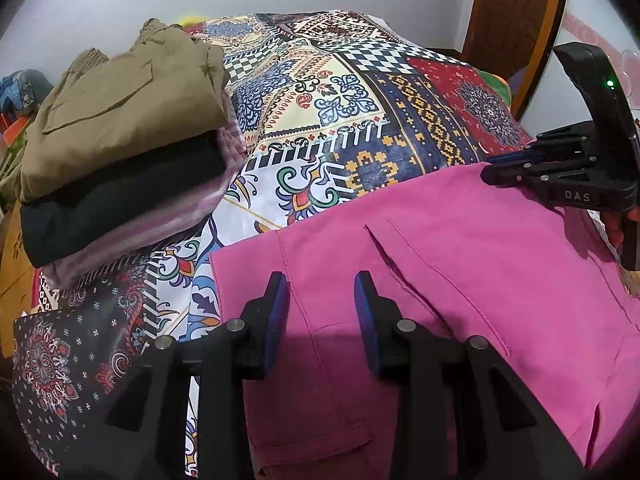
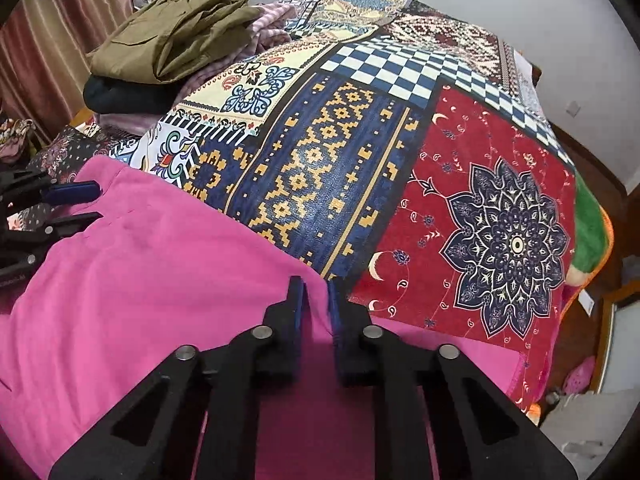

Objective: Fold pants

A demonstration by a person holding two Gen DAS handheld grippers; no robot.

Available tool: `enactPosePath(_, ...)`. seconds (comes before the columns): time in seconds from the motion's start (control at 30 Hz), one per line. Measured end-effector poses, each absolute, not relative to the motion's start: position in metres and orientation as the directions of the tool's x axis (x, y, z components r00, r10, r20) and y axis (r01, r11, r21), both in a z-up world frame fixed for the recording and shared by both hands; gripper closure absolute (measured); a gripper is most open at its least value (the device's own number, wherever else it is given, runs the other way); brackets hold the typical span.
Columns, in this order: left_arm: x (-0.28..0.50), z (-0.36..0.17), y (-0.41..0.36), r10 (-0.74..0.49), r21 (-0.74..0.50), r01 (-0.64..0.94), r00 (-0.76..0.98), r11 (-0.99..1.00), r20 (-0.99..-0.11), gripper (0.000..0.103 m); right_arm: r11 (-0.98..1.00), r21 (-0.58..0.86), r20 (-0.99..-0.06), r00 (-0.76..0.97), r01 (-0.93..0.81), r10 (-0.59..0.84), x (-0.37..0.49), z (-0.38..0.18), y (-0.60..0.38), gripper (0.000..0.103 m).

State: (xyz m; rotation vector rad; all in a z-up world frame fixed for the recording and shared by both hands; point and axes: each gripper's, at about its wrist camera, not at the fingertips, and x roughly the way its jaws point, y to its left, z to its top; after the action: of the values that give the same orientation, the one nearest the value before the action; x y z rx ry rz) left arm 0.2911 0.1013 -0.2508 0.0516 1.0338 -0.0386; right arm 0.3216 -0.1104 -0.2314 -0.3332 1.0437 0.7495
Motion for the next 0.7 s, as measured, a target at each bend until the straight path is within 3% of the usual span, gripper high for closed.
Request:
enactPosePath(0.23,0.293,-0.250,0.102,0.005,0.032,0.044,0.510,0.999,-0.860,0.064,0.751,0.038,-0.875,0.341,-0.659,0.343,0.320,-0.230,-0.107,0.095)
enactPosePath(0.33,0.292,-0.243,0.110,0.007,0.020,0.020,0.512,1.000,-0.859,0.056,0.791,0.009,-0.866,0.391,-0.611,0.312,0.320,-0.215,-0.119,0.087)
enactPosePath(0.5,0.277,-0.212,0.139,-0.014,-0.059,-0.064,0.548,0.996,-0.837,0.054,0.785,0.032,-0.822,0.431,-0.619,0.373,0.286,-0.171,-0.147,0.084)
enactPosePath(0.63,0.253,-0.185,0.140,0.005,-0.049,-0.079,0.575,0.996,-0.818,0.054,0.752,0.060,-0.792,0.428,-0.656,0.436,0.248,-0.147,-0.149,0.072)
enactPosePath(0.7,0.236,-0.174,0.130,-0.019,-0.062,-0.054,0.583,0.997,-0.812,0.053,0.729,0.115,-0.775,0.398,-0.675,0.491,0.225,-0.140,-0.145,0.071)
